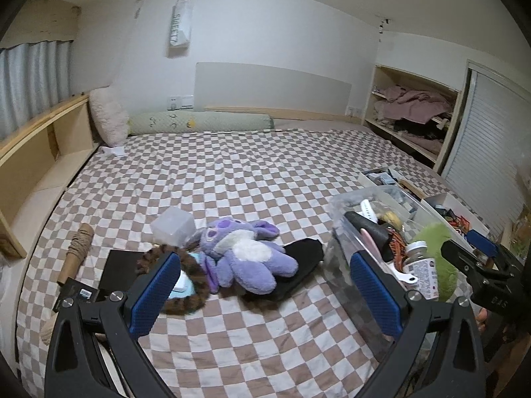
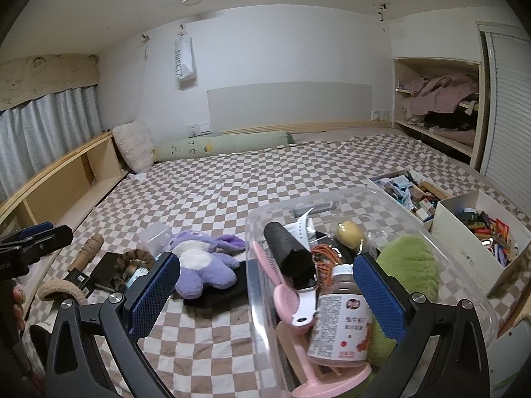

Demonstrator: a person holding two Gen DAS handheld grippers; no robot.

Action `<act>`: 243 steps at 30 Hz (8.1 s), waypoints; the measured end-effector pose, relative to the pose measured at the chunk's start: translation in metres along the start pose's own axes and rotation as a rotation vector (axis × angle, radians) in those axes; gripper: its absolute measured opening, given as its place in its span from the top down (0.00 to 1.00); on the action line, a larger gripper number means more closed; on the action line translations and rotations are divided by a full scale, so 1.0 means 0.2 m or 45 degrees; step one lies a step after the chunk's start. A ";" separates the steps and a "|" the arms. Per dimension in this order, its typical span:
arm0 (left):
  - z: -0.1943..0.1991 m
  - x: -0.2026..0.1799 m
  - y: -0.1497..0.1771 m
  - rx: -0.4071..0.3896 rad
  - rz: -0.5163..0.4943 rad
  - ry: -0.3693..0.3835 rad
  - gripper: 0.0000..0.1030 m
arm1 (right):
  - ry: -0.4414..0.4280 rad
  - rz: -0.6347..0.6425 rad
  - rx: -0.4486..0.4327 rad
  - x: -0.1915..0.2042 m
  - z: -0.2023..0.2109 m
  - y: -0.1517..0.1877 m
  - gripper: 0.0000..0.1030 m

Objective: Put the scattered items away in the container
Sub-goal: 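Withdraw both tools from the bin toward the remaining items, then grasp the brown fuzzy headband with the right gripper and lift it, then grasp the light wooden oval block with the left gripper while the right holds the headband, then carry the wooden block and headband over the clear bin with both tools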

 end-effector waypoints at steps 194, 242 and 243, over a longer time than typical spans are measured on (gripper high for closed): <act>-1.03 1.37 0.24 0.462 0.515 -0.586 0.56 | -0.449 0.113 0.546 1.00 -1.50 -0.13 0.86; -0.52 -0.37 -0.07 0.218 -0.031 0.368 0.56 | -0.346 -0.286 0.126 -0.42 -0.49 -0.45 0.86; -0.52 -0.42 -0.05 0.227 -0.054 0.390 0.56 | -0.334 -0.294 0.117 -0.45 -0.48 -0.46 0.86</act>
Point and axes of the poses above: each gripper's, at about its wrist camera, not at the fingertips, and z roughly against the way its jaws point, x to its left, y to its underside, the point moved 1 cm from there along -z, roughly the way its jaws point, and after that the axes turned 15 degrees about y, right-handed, at the moved point
